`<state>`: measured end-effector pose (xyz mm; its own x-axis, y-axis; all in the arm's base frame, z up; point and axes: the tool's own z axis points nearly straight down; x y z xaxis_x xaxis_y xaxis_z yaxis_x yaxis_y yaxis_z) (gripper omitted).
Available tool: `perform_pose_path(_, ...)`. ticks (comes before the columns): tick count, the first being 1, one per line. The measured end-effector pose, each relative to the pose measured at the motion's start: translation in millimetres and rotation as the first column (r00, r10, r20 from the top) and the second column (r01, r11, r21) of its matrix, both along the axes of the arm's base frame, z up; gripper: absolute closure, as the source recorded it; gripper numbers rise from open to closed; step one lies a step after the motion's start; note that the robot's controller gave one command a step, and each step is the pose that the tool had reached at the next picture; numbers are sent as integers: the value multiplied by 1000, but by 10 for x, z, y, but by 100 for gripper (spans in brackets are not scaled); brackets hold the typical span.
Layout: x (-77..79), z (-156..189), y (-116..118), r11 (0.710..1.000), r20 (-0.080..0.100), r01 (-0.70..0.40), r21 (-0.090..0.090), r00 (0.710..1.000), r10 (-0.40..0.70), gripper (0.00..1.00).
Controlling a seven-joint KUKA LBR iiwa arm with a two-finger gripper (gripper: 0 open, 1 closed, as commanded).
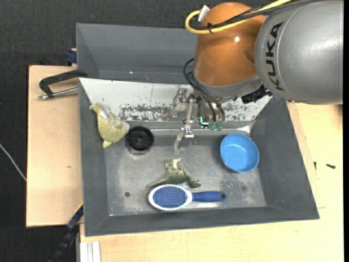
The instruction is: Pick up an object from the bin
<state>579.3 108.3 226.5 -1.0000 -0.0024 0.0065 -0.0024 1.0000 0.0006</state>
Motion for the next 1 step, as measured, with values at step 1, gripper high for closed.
perform_pose_path(1, -625, -1197, -41, 958, 29, -286, -2, 958, 286, 0)
